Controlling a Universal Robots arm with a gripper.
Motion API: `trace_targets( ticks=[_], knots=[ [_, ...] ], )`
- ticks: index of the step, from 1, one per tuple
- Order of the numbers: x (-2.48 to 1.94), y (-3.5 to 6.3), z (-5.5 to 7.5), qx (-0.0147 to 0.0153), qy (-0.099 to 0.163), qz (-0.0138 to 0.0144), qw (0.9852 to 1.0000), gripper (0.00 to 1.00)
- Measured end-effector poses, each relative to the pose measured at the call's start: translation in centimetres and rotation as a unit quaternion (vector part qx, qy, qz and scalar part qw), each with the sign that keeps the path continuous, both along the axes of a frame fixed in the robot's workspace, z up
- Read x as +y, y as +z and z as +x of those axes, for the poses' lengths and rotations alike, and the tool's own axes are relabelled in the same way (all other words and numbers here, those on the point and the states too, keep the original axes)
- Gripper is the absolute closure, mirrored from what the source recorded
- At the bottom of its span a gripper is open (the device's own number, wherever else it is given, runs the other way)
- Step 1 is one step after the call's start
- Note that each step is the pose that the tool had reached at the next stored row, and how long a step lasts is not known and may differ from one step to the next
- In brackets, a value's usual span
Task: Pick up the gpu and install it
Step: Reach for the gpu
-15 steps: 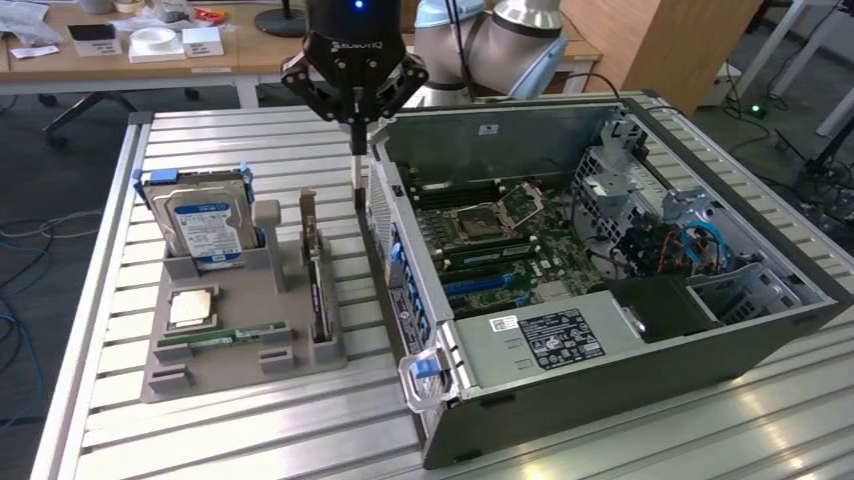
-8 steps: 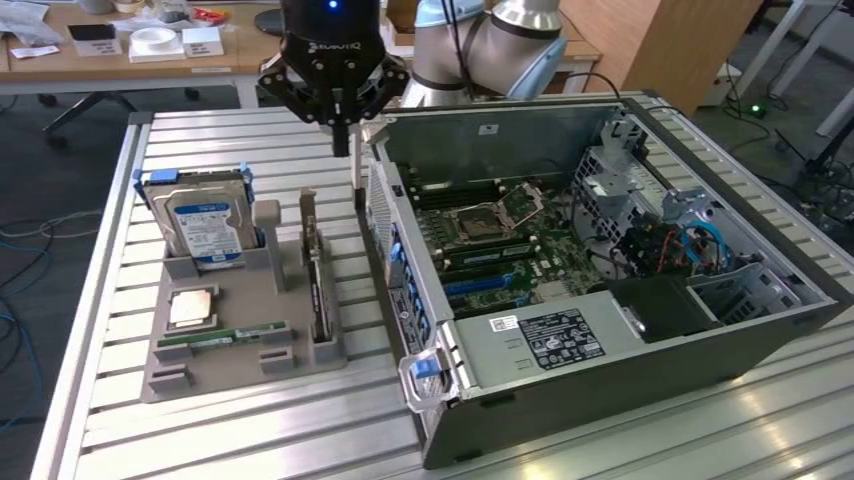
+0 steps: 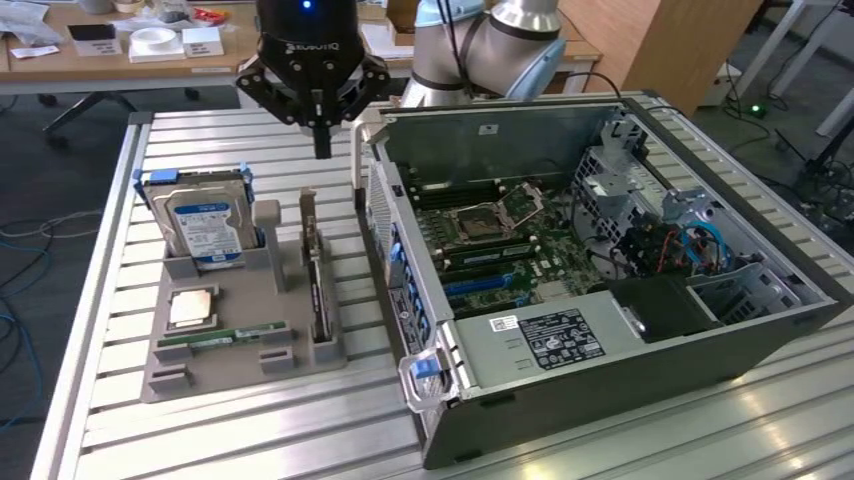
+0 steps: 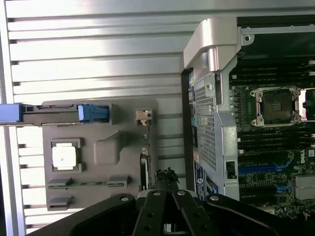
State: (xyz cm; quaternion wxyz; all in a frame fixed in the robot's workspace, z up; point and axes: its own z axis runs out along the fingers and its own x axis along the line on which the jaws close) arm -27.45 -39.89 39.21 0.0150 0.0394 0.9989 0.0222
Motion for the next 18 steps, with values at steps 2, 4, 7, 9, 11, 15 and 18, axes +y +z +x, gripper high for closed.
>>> trace_targets(
  ticks=[2, 4, 7, 9, 11, 15, 18],
  knots=[
    [0.00, 0.00, -0.26, 0.0000, 0.000, 0.0000, 1.0000, 0.89],
    [0.00, 0.00, -0.34, 0.0000, 0.000, 0.0001, 1.0000, 0.89],
    [0.00, 0.00, -0.35, 0.0000, 0.000, 0.0000, 1.0000, 0.89],
    [0.00, 0.00, -0.35, 0.0000, 0.000, 0.0000, 1.0000, 0.89],
    [-0.03, 0.00, -0.39, 0.0000, 0.000, 0.0000, 1.0000, 0.89],
    [-0.25, 0.00, -0.44, 0.0000, 0.000, 0.0000, 1.0000, 0.89],
    [-0.48, 0.00, -0.50, 0.0000, 0.000, 0.0001, 1.0000, 0.89]
  ],
)
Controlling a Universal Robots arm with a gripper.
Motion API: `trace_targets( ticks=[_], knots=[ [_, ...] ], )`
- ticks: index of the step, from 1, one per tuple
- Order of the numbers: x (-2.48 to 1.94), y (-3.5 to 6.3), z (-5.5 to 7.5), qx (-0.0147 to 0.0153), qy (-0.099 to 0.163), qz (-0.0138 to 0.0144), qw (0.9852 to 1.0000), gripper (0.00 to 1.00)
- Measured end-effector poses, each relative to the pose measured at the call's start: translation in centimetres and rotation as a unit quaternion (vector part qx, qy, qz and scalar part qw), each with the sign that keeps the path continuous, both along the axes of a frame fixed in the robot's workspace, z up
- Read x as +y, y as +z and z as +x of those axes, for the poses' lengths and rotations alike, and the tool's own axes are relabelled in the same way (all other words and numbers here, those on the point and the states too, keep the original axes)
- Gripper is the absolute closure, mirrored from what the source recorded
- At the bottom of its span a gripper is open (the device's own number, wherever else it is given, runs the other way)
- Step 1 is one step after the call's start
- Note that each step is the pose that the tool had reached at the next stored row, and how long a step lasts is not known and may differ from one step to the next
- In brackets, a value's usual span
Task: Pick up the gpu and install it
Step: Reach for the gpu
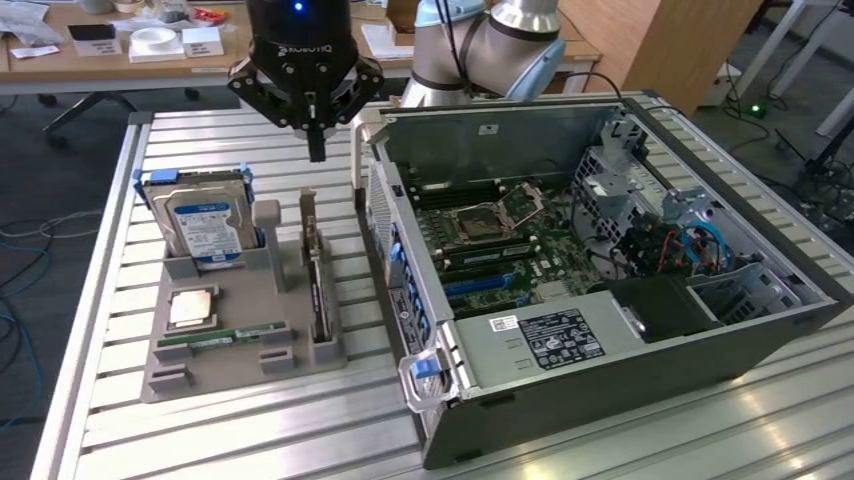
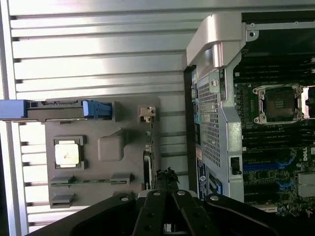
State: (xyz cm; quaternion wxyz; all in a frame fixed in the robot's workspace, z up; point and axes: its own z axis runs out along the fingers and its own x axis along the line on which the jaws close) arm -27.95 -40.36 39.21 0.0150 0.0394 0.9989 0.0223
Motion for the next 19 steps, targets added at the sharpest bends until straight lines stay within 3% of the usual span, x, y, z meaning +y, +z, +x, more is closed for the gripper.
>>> trace_targets(
  ticks=[19],
  knots=[
    [-2.14, 0.00, -0.9, 0.0000, 0.000, 0.0000, 1.0000, 0.89]
  ],
)
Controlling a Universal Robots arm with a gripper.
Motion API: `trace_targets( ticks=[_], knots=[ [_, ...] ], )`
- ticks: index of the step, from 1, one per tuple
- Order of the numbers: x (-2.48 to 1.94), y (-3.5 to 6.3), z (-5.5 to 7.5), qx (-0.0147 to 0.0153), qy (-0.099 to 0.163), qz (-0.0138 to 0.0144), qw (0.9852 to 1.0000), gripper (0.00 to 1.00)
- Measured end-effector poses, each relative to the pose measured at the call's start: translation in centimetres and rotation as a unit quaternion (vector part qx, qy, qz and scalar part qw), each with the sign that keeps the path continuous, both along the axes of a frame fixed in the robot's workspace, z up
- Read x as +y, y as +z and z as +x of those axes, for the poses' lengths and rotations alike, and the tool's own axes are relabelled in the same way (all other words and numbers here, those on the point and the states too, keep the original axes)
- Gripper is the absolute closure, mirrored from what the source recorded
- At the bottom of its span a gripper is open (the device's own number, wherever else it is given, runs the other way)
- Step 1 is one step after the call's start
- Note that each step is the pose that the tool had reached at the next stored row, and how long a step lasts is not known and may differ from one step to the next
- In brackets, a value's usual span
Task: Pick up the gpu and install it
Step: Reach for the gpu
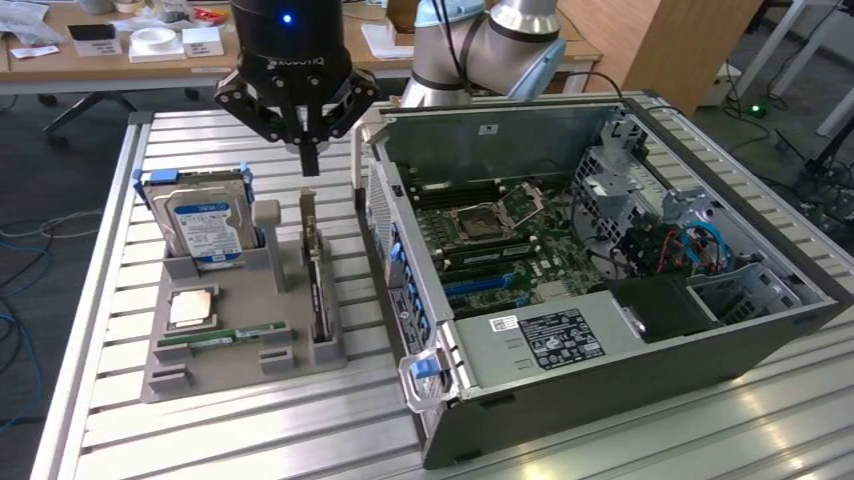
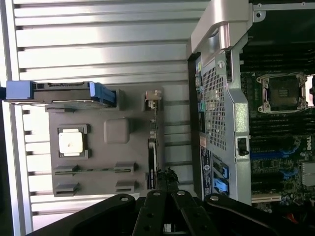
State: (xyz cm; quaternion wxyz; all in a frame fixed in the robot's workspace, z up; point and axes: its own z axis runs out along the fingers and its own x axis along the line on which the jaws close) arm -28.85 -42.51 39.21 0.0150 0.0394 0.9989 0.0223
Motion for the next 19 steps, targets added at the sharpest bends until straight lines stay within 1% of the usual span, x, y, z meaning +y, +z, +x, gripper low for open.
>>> trace_targets(
  ticks=[12, 14, 19],
  knots=[
    [-1.47, -0.01, -0.3, 0.0000, 0.000, 0.0000, 1.0000, 0.89],
    [-1.55, -0.02, -0.4, 0.0000, 0.000, -0.0001, 1.0000, 0.89],
    [-1.56, -0.05, -1.1, 0.0000, 0.000, 0.0000, 1.0000, 0.89]
  ],
)
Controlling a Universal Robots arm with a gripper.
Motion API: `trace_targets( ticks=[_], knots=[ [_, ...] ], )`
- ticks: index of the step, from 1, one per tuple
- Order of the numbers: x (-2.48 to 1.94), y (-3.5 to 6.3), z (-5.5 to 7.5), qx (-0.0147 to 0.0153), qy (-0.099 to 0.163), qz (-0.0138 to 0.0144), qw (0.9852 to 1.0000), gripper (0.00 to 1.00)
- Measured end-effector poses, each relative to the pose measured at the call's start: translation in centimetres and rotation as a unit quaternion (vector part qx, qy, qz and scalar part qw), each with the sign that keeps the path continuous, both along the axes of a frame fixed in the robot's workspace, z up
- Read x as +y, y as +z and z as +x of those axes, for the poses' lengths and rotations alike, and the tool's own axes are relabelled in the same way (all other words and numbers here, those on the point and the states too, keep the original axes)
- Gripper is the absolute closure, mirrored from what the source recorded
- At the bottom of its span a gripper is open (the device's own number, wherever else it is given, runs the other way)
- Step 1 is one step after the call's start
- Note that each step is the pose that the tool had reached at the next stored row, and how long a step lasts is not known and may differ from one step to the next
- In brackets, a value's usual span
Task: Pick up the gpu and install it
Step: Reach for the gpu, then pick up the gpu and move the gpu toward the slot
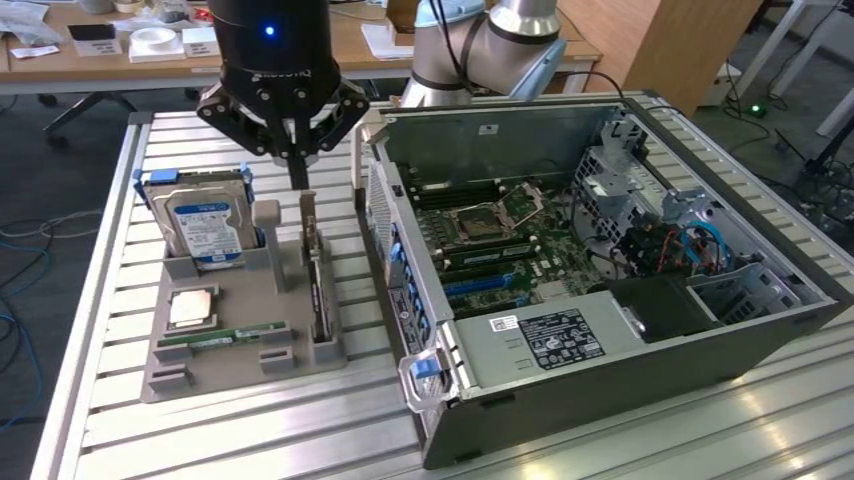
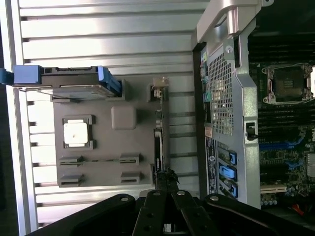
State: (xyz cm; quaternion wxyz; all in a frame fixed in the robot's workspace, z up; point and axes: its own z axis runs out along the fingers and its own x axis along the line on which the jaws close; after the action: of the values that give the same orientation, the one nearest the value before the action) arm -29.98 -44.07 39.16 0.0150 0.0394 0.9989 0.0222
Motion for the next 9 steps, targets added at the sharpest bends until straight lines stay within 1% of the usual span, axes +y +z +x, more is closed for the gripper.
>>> trace_targets(
  ticks=[9],
  knots=[
    [0.00, -0.01, -0.15, 0.0000, 0.000, 0.0000, 1.0000, 0.89]
  ],
)
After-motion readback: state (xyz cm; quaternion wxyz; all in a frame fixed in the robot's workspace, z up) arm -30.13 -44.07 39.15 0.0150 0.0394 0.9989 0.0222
